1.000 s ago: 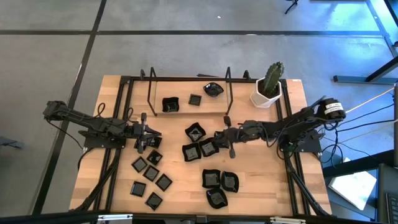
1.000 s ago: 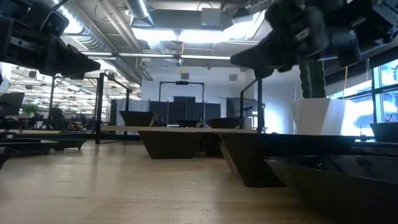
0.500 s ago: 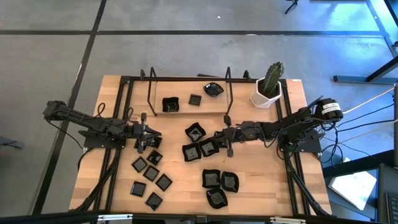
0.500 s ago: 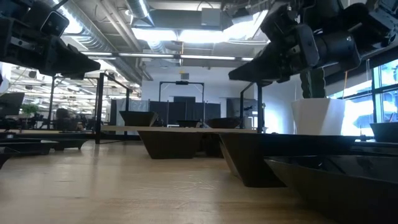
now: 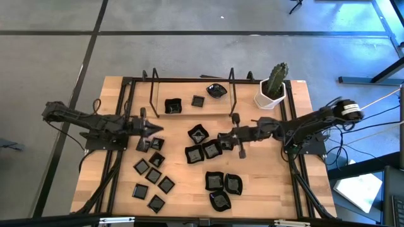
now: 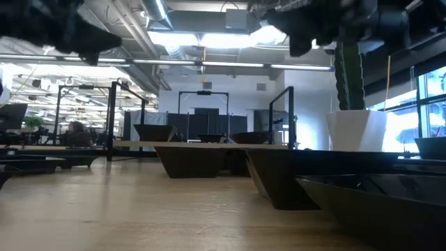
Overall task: Pick & Place Mini shaped plates
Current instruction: Stack the leaf-shaped plate on top of the leaf-shaped plate on the shelf
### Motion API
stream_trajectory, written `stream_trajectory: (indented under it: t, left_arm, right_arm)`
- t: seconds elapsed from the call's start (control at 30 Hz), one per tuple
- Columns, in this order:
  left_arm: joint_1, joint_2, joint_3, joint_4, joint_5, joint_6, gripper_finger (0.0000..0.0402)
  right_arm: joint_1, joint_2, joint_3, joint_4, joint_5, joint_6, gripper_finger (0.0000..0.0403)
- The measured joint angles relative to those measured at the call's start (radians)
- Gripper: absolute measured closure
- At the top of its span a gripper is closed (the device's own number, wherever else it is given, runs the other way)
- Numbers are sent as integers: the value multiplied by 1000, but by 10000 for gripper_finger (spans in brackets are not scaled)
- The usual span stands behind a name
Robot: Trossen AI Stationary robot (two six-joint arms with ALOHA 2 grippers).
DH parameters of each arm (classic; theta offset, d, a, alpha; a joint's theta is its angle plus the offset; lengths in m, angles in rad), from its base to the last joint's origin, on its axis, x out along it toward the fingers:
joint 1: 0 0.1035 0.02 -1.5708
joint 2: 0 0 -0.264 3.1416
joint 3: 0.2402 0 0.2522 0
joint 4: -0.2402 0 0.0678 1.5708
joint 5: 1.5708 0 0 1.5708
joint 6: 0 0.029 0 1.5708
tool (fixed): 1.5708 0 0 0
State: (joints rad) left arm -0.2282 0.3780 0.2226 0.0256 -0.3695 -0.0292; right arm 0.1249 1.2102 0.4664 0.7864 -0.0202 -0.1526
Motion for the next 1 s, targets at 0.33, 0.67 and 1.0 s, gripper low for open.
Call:
stream_trajectory:
  t: [0.33, 0.67, 1.0]
  left_arm:
    - [198, 516, 458, -173, 21, 87, 399]
    - [501, 1059, 882, -188, 353, 255, 397]
    - [618, 1467, 1244, -390, 394, 541, 371]
  right_arm:
    - [0, -93, 0, -65, 1, -10, 399]
    - [0, -275, 0, -181, -58, -10, 399]
    - [0, -529, 0, -243, -88, -64, 395]
